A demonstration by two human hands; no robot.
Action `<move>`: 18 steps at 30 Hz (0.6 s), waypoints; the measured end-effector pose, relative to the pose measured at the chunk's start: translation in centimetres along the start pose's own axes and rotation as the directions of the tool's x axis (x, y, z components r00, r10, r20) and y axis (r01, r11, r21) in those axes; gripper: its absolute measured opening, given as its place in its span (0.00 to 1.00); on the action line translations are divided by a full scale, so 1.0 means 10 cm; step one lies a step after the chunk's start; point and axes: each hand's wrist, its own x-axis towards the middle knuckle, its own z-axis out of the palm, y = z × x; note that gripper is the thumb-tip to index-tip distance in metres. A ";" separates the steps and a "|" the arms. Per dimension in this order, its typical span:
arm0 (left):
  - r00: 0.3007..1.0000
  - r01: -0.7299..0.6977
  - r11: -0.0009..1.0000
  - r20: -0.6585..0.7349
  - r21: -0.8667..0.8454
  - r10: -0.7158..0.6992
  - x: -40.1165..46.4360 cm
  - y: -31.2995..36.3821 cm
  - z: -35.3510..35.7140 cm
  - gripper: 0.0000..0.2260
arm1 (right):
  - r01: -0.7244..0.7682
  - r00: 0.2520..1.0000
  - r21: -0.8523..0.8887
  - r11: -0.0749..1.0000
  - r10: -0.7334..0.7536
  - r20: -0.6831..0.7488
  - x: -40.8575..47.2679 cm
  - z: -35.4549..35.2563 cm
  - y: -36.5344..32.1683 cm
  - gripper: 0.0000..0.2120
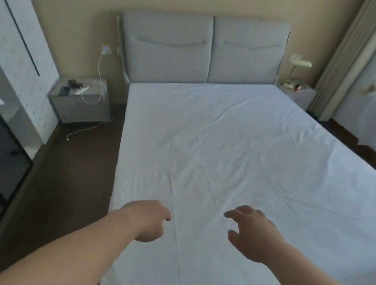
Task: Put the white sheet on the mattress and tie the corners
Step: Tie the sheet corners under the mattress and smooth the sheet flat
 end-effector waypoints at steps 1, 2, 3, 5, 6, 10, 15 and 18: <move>0.999 -0.009 1.000 -0.040 -0.012 0.008 -0.06 0.04 -0.19 0.25 | -0.016 0.999 0.004 1.000 0.016 -0.048 -0.07 -0.24 0.03 0.25; 0.997 -0.020 0.999 -0.073 -0.026 0.019 -0.12 0.11 -0.37 0.25 | -0.037 0.995 0.005 0.999 0.038 -0.088 -0.18 -0.47 0.06 0.25; 0.995 -0.033 0.999 -0.100 -0.035 0.029 -0.17 0.14 -0.50 0.25 | -0.053 0.992 0.004 0.999 0.053 -0.112 -0.26 -0.61 0.10 0.25; 0.988 -0.060 0.998 -0.145 -0.026 0.056 -0.27 0.28 -0.77 0.26 | -0.092 0.985 0.001 0.996 0.091 -0.150 -0.47 -0.88 0.23 0.25; 0.984 -0.072 0.997 -0.165 -0.015 0.069 -0.29 0.35 -0.88 0.26 | -0.110 0.982 -0.004 0.994 0.108 -0.155 -0.54 -0.97 0.29 0.25; 0.970 -0.106 0.994 -0.219 0.020 0.108 -0.34 0.81 -1.28 0.27 | -0.170 0.966 0.047 0.984 0.176 -0.191 -0.86 -1.29 0.66 0.25; 0.959 -0.157 0.985 -0.227 0.067 0.168 -0.12 1.70 -1.58 0.29 | -0.207 0.941 0.079 0.975 0.221 -0.255 -1.10 -1.53 1.40 0.25; 0.952 -0.190 0.975 -0.222 0.112 0.211 0.14 2.42 -1.71 0.29 | -0.227 0.925 0.097 0.969 0.246 -0.288 -1.23 -1.62 2.04 0.25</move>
